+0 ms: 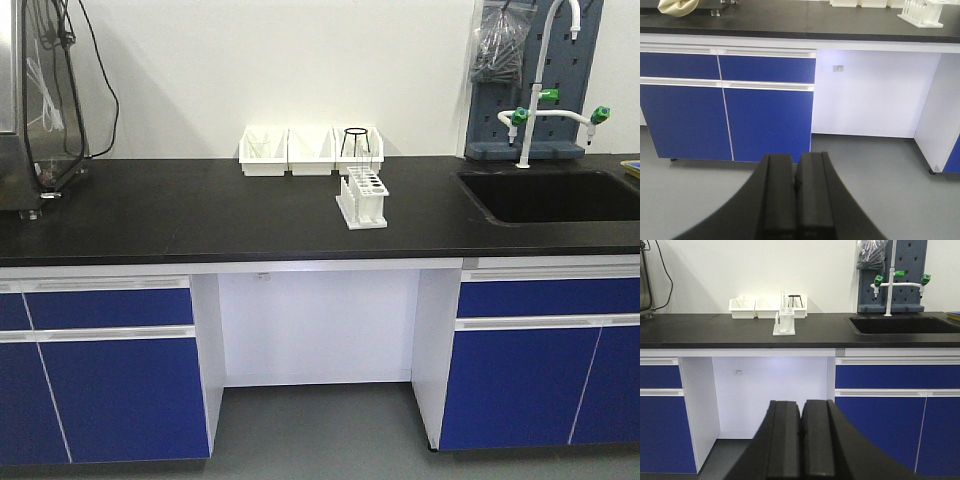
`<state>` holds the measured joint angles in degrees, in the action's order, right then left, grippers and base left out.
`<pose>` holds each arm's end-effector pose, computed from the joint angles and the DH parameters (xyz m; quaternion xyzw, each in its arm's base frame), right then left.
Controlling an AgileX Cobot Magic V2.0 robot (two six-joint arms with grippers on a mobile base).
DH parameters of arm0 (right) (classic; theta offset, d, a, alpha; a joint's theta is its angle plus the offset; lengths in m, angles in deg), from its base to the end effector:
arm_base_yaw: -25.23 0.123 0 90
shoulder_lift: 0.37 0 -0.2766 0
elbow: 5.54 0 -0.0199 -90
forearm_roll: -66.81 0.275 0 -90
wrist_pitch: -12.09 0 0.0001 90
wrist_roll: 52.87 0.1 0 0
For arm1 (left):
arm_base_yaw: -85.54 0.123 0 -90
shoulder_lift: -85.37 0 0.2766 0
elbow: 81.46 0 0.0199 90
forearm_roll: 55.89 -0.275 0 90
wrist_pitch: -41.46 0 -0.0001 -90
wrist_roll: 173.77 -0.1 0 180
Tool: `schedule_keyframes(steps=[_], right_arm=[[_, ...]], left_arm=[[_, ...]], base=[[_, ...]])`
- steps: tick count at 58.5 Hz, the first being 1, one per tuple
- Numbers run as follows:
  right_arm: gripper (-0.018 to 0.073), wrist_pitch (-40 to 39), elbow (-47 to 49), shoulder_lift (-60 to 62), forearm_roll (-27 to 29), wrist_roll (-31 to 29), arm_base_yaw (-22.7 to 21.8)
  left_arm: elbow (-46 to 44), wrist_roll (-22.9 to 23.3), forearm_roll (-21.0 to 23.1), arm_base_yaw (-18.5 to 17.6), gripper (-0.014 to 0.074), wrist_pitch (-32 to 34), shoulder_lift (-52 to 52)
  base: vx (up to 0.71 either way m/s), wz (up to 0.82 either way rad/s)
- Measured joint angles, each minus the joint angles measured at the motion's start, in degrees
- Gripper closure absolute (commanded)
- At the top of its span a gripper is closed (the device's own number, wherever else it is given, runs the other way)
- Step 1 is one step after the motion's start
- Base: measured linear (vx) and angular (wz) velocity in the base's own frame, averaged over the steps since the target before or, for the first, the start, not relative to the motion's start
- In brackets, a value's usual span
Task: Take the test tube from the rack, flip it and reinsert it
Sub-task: 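Drive the base toward the white test-tube rack on the bench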
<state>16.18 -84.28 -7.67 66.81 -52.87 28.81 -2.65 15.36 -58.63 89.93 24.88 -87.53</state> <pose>0.0984 0.0062 0.1967 -0.0221 0.7076 0.0221 0.7060 0.0956 0.0087 0.1750 -0.0783 0.7758 -0.0062 0.6261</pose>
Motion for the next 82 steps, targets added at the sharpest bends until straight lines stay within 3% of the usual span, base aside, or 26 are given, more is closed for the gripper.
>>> schedule_keyframes(steps=[82], right_arm=[[0.0571, 0.00, 0.00, 0.00, 0.00, 0.00, 0.00]], left_arm=[[0.00, 0.00, 0.00, 0.00, 0.0603, 0.00, 0.00]], base=[[0.07, 0.00]])
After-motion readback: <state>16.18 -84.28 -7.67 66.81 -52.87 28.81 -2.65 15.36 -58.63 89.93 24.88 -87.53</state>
